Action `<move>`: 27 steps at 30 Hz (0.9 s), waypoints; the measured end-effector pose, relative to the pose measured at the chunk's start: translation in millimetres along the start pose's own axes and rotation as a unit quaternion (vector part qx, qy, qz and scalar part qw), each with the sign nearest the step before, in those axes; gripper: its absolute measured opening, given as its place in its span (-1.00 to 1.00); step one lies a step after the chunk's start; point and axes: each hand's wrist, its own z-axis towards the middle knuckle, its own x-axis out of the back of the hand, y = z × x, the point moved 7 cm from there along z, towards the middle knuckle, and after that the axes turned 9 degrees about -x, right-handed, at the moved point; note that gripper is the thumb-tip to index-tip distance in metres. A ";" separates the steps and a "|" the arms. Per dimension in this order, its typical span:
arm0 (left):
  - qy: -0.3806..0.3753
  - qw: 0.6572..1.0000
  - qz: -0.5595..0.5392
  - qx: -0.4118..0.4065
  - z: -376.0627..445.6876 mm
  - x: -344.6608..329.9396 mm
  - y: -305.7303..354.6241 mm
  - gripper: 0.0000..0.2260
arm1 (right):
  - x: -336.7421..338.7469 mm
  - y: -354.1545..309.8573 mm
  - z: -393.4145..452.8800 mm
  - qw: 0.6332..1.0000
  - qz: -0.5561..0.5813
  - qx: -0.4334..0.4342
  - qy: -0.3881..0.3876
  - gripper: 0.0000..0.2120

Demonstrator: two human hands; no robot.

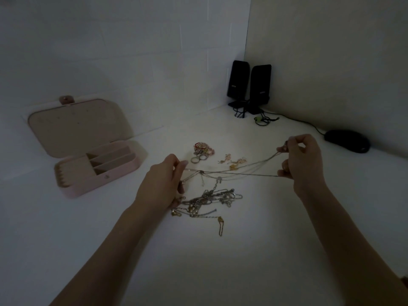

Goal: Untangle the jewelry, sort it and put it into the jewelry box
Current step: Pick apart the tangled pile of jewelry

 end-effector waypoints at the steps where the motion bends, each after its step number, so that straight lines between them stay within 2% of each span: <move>1: 0.004 1.000 0.008 -0.009 1.0 0.2 -0.2 -0.67 | 1.2 -0.5 0.9 1.000 -0.010 0.012 0.006 -0.88; 4: 0.001 0.999 -0.042 0.035 3.9 1.2 -5.9 -0.54 | 4.3 -1.5 2.6 0.998 -0.041 0.047 0.025 -0.89; 7: -0.061 0.984 -0.116 0.124 2.9 -4.2 -17.3 -0.48 | 5.2 -2.9 3.0 0.994 -0.070 0.077 0.038 -0.88; 10: -0.144 0.956 -0.187 0.177 -3.2 -12.2 -18.1 -0.56 | 8.6 -3.6 4.1 0.992 -0.069 0.087 0.057 -0.88; 12: -0.159 0.945 -0.227 0.176 -5.5 -12.5 -13.1 -0.67 | 12.2 -4.0 5.8 0.992 -0.059 0.089 0.068 -0.88; 15: -0.141 0.937 -0.268 0.175 -5.7 -7.1 -11.0 -0.84 | 15.0 -3.3 8.6 0.992 -0.053 0.083 0.075 -0.87; 18: -0.120 0.930 -0.293 0.185 -4.2 -4.3 -12.8 -0.81 | 15.8 -2.0 9.8 0.994 -0.052 0.068 0.072 -0.87; 23: -0.010 0.956 -0.249 0.156 2.0 9.3 -22.4 -0.78 | 14.5 0.6 9.2 0.995 -0.059 0.053 0.064 -0.88; 27: -0.014 0.960 -0.238 0.146 4.3 10.5 -25.0 -0.82 | 13.6 4.3 13.8 0.991 -0.103 0.051 0.063 -0.87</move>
